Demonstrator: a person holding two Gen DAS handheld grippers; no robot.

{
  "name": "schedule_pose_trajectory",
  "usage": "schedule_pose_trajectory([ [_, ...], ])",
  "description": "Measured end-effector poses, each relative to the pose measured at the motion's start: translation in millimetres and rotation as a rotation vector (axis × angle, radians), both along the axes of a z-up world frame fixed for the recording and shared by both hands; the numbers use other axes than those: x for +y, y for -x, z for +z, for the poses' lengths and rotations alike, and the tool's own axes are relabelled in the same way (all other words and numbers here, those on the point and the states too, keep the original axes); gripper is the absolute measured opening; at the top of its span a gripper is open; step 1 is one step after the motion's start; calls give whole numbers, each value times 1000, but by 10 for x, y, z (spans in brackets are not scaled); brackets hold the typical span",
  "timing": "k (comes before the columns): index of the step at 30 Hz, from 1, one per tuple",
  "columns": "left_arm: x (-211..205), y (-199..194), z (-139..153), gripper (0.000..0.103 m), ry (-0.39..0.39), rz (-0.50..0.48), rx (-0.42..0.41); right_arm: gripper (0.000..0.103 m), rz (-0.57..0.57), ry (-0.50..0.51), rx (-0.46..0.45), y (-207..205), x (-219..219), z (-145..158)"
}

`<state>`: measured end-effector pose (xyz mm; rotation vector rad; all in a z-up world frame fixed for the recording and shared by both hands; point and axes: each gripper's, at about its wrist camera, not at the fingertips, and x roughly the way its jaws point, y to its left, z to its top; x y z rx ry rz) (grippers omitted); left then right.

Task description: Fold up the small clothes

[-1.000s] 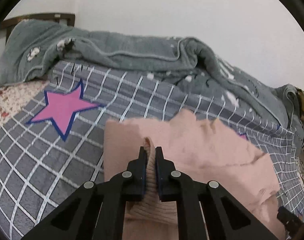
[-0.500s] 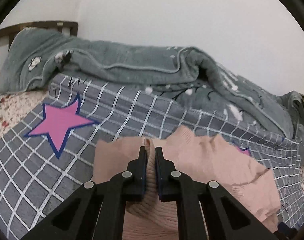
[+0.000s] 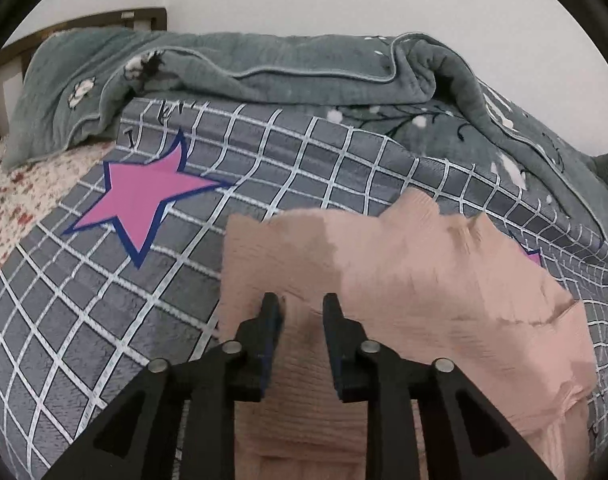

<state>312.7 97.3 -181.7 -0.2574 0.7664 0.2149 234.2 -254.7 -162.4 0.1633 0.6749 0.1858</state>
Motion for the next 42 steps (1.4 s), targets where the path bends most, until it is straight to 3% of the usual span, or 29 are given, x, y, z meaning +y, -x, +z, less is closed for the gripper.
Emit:
schedule_pose_trajectory([
  [5, 36, 96, 5, 29, -19, -23, 6, 59, 0, 4, 68, -107, 20, -98],
  [9, 70, 158, 15, 36, -31, -63, 16, 59, 0, 32, 59, -92, 57, -101],
  [10, 91, 160, 13, 40, -27, -70, 16, 59, 3, 31, 53, -94, 63, -101],
  [13, 179, 176, -7, 66, 3, -62, 12, 59, -5, 34, 68, -153, 86, -130],
  [16, 258, 201, 13, 67, 61, -72, -3, 59, -3, 17, 76, -174, 103, -139],
  [21, 262, 262, -58, 67, 16, -69, 18, 59, 6, 37, 94, -186, 139, -171],
  [29, 276, 324, -132, 68, 41, -80, 36, 59, -3, 34, 138, -228, 126, -251],
  [35, 237, 398, -126, 68, 9, -88, 26, 59, 14, 46, 171, -253, 144, -292],
  [42, 230, 566, -49, 68, -44, -106, -3, 59, 13, 146, 73, -80, 201, -147],
])
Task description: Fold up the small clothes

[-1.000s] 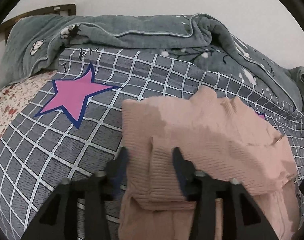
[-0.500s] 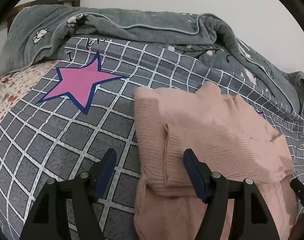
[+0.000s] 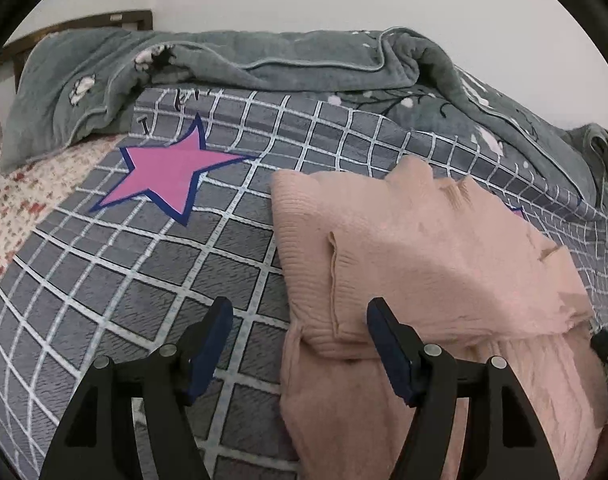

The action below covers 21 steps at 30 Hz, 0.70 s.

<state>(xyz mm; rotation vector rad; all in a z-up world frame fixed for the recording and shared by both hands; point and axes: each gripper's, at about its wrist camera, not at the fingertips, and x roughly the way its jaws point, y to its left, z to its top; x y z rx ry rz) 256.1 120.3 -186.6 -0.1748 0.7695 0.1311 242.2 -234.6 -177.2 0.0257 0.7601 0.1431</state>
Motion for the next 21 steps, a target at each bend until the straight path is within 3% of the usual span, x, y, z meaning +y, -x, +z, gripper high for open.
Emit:
schedule_pose_trajectory([
  [4, -14, 138, 82, 68, -49, 6, -38, 59, 32, 38, -54, 133, 43, 166],
  [9, -18, 340, 203, 68, -30, -7, -70, 59, 36, 8, -120, 356, 16, 393],
  [14, -48, 720, 307, 68, 81, -62, -126, 59, 47, -69, -137, 739, -107, 413],
  [21, -168, 1430, 158, 68, 114, -72, -156, 59, 37, -110, -119, 1301, -210, 252],
])
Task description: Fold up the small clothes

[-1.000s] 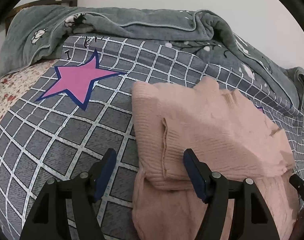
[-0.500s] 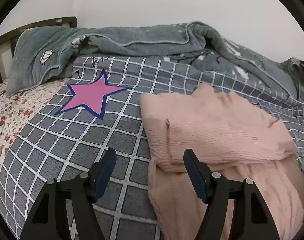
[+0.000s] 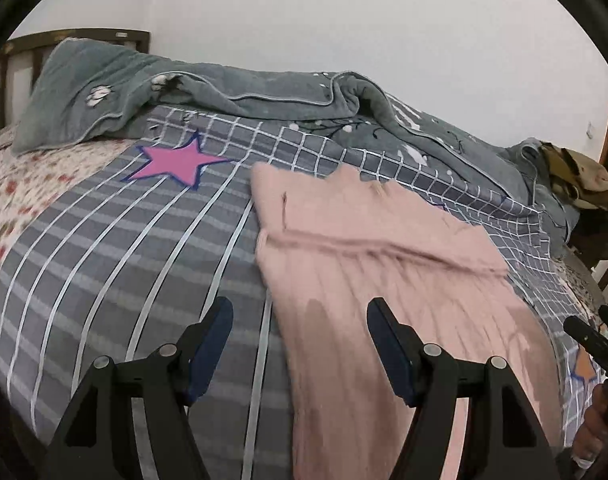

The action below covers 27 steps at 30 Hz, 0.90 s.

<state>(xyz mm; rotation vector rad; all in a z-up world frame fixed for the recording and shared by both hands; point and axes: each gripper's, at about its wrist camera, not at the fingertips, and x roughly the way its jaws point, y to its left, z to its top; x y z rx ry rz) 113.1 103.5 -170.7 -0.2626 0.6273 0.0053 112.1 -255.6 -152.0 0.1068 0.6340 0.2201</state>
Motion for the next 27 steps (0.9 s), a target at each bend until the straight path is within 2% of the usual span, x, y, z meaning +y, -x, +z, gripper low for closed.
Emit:
schedule_pose_trajectory([
  [6, 91, 587, -158, 68, 82, 8, 24, 59, 8, 29, 14, 449, -84, -83],
  [10, 112, 833, -302, 68, 116, 6, 65, 59, -10, -20, 61, 729, -226, -226],
  [14, 78, 998, -420, 68, 156, -19, 94, 59, -12, -16, 26, 909, -252, -214],
  [19, -90, 1088, -470, 68, 116, -67, 112, 59, -9, -22, 48, 959, -237, -275],
  [23, -218, 1081, -475, 68, 52, -78, 99, 55, -14, -35, 66, 984, -216, -347],
  [27, -283, 1047, -492, 68, 29, -93, 101, 49, -19, -39, 81, 947, -200, -407],
])
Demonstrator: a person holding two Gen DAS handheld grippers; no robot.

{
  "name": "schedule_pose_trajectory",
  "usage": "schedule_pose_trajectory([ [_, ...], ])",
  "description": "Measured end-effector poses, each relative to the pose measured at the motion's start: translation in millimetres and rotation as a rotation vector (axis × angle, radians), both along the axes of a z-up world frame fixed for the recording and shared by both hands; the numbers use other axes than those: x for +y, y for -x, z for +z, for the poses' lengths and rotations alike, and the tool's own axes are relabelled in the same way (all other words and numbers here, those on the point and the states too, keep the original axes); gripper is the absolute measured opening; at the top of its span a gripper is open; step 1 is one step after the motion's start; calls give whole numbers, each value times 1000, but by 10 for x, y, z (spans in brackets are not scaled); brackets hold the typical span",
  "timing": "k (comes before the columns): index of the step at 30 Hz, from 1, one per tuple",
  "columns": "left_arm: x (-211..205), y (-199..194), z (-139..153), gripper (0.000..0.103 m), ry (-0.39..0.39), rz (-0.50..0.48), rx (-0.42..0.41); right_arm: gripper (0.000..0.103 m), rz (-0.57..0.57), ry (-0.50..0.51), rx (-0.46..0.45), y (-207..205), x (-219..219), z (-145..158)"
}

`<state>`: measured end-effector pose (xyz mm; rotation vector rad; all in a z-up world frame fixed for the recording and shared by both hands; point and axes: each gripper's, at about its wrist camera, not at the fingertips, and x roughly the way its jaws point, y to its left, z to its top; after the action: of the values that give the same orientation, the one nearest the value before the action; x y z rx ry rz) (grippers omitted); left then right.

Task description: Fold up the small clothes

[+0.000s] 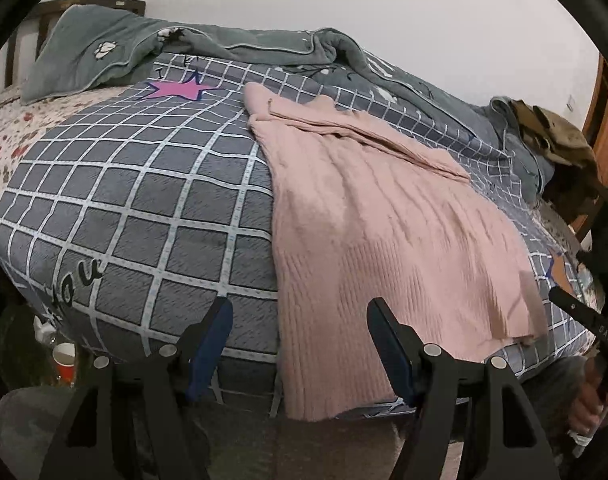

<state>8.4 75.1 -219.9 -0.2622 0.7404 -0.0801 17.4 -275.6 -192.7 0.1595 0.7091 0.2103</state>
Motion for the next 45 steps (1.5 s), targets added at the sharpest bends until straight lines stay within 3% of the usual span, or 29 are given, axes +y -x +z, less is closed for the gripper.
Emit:
schedule_pose_trajectory([
  [8, -85, -58, -41, 67, -17, 2, -7, 39, 13, 14, 26, -62, 84, -149],
  [18, -109, -132, -133, 62, -52, 27, 0, 39, 21, 85, 32, -89, 252, -273],
  [26, -154, -143, -130, 60, -71, -6, 10, 39, 19, 172, 3, -65, 378, -295],
  [45, -134, -169, -131, 59, -50, -14, 23, 35, 22, 147, 38, -107, 350, -284],
])
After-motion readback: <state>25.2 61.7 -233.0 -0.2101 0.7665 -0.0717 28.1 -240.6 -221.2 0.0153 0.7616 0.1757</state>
